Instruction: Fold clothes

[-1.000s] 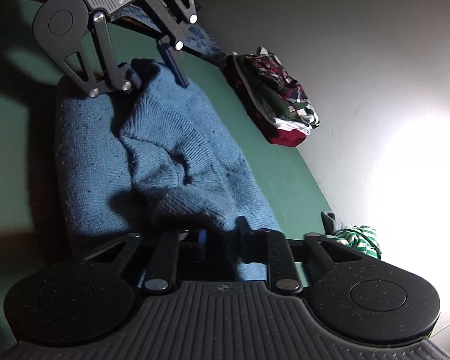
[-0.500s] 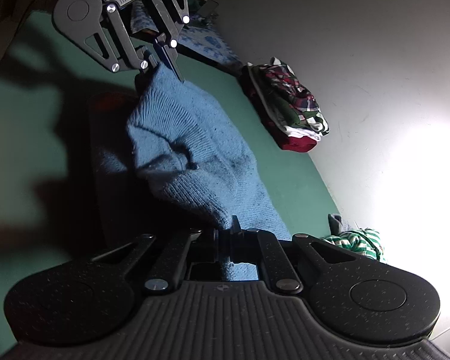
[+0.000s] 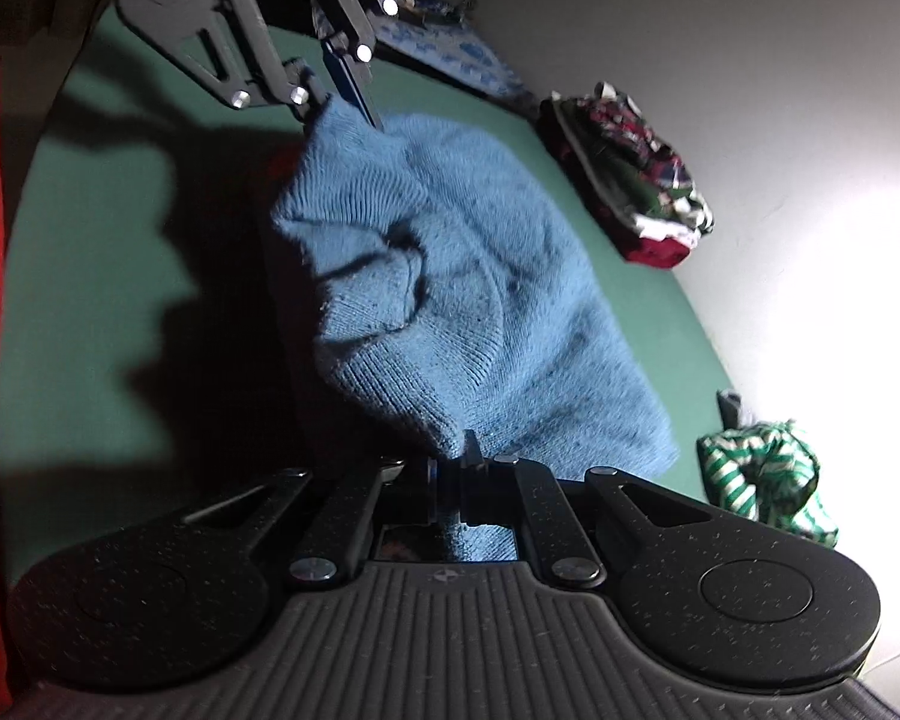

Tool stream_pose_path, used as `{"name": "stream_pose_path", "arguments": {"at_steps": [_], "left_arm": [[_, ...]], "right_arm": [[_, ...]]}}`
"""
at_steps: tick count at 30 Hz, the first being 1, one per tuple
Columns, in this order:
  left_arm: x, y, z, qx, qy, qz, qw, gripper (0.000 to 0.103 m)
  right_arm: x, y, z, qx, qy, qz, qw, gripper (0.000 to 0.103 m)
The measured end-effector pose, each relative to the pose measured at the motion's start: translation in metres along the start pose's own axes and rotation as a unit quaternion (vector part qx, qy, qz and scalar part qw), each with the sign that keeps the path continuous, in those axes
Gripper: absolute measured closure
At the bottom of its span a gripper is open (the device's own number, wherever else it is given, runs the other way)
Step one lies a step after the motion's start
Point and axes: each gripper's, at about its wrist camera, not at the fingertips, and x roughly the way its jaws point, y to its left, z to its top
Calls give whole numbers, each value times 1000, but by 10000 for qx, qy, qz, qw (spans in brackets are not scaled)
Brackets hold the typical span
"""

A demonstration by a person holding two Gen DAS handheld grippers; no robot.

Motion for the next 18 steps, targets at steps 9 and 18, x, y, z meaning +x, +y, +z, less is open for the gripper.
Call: {"name": "stream_pose_path", "arguments": {"at_steps": [9, 18], "left_arm": [[3, -1, -4, 50, -42, -34, 10000, 92], [3, 6, -1, -241, 1, -177, 9996, 91]], "right_arm": [[11, 8, -3, -191, 37, -132, 9997, 90], [-45, -50, 24, 368, -1, 495, 9981, 85]]}}
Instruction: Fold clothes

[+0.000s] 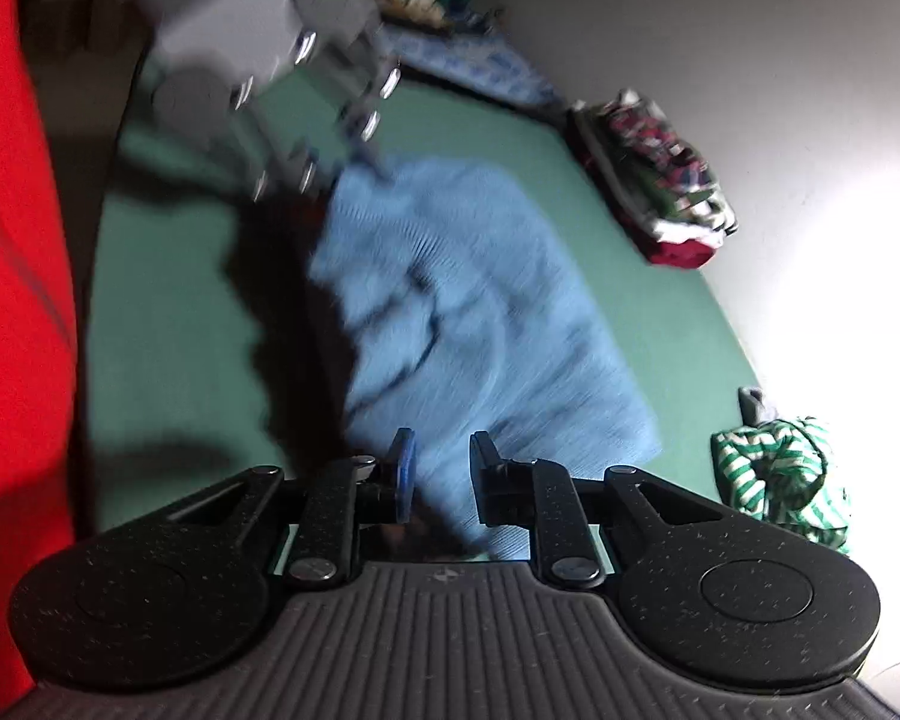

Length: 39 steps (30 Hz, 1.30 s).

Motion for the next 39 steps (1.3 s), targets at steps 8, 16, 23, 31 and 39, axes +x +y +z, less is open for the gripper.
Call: {"name": "stream_pose_path", "arguments": {"at_steps": [8, 16, 23, 31, 39], "left_arm": [[-3, 12, 4, -788, 97, -173, 9967, 74], [-44, 35, 6, -1903, -181, -378, 9808, 44], [-76, 93, 19, -3117, -1002, -122, 9448, 27], [18, 114, 27, -4234, -291, 769, 9022, 25], [65, 85, 8, -4634, 530, 1050, 8783, 11]], "right_arm": [[79, -33, 7, 2873, 430, -87, 9569, 84], [104, -39, -17, 4489, 761, 144, 8902, 83], [104, -29, -5, 4659, 840, -190, 8807, 81], [106, -31, -2, 4858, 922, -335, 8686, 76], [105, -30, 0, 5094, 956, -407, 8543, 67]]}}
